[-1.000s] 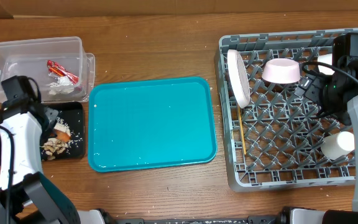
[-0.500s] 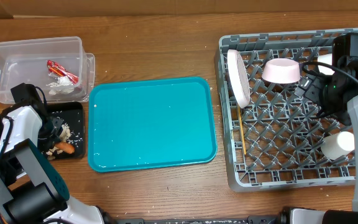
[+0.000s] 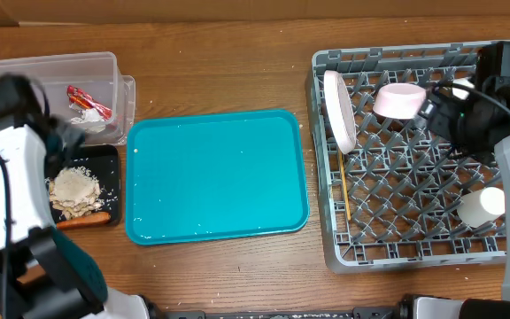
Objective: Sort waste into correct bins and load items into the dishwasher
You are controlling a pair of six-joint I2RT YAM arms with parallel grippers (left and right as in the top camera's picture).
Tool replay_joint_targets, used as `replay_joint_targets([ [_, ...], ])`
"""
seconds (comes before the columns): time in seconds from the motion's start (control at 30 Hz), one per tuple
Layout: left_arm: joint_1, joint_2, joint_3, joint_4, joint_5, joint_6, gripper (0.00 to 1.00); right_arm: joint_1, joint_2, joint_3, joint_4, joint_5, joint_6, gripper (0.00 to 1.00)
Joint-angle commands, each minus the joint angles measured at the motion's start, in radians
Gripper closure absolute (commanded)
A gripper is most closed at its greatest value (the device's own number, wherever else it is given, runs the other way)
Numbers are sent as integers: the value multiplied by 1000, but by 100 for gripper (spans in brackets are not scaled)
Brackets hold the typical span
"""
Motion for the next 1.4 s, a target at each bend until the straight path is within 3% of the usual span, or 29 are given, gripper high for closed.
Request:
replay_joint_targets([
  [0.0, -142, -74, 86, -26, 162, 256, 11, 67, -3, -1, 72, -371, -269, 0],
  [0.03, -173, -76, 95, -45, 180, 308, 2, 90, -2, -1, 89, -384, -290, 0],
  [0.13, -280, -78, 105, -129, 193, 422, 0, 175, 7, -1, 118, -378, -342, 0],
  [0.2, -345, -74, 104, -254, 195, 431, 0, 233, 23, -1, 106, -326, -348, 0],
  [0.33, -375, -74, 104, -483, 224, 422, 0, 240, 40, -1, 53, -201, -230, 0],
  [0.5, -375, -102, 94, -583, 226, 419, 0, 239, 31, -1, -21, -196, -231, 0],
  [0.63, -375, -224, 28, -541, 225, 419, 0, 239, -16, -32, -35, -152, -209, 0],
  [0.8, -376, -518, -163, -359, 224, 420, 0, 239, -195, -190, 103, -138, -196, 0],
  [1.07, -375, -1100, -500, -102, 166, 393, 0, 239, -728, -591, 428, 5, -189, 0],
  [1.23, -375, -1275, -540, -96, 167, 393, 0, 239, -893, -630, 364, 8, -189, 0],
  [1.37, -375, -1318, -540, -138, 167, 393, 0, 239, -924, -630, 285, 4, -189, 0],
])
